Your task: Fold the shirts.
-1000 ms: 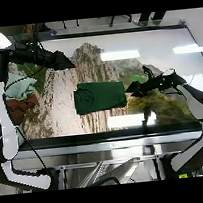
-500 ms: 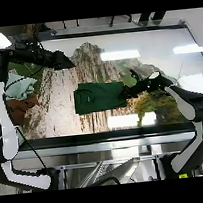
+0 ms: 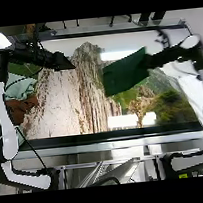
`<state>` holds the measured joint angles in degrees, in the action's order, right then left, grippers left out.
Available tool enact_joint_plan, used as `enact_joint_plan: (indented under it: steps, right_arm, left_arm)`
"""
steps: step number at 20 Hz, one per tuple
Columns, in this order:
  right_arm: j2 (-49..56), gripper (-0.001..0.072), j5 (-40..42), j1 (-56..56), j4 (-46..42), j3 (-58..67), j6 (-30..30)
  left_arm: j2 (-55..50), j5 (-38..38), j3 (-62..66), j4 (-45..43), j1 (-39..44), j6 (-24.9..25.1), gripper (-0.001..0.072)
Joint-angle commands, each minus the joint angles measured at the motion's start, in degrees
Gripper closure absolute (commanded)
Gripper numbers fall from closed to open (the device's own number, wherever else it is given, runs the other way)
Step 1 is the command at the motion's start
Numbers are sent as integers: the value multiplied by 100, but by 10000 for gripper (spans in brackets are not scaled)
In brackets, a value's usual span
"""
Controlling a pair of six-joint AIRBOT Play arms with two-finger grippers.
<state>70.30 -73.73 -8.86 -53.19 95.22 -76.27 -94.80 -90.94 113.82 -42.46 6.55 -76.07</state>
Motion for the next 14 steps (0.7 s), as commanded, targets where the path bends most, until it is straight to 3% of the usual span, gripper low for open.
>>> enact_joint_plan:
  steps: [1,5,9,14]
  right_arm:
    - [-354,692,-212,-1408,-1005,660,-632]
    - [-192,693,-107,-3167,-1003,695,-874]
    - [57,693,-597,-4089,-1056,658,-960]
    - [101,693,-1228,-4489,-2201,660,-1252]
  left_arm:
    - [2,-59,0,0,0,0,693]
    - [2,-61,0,0,0,0,693]
    - [2,-116,0,0,0,0,693]
    - [2,-129,0,0,0,2,693]
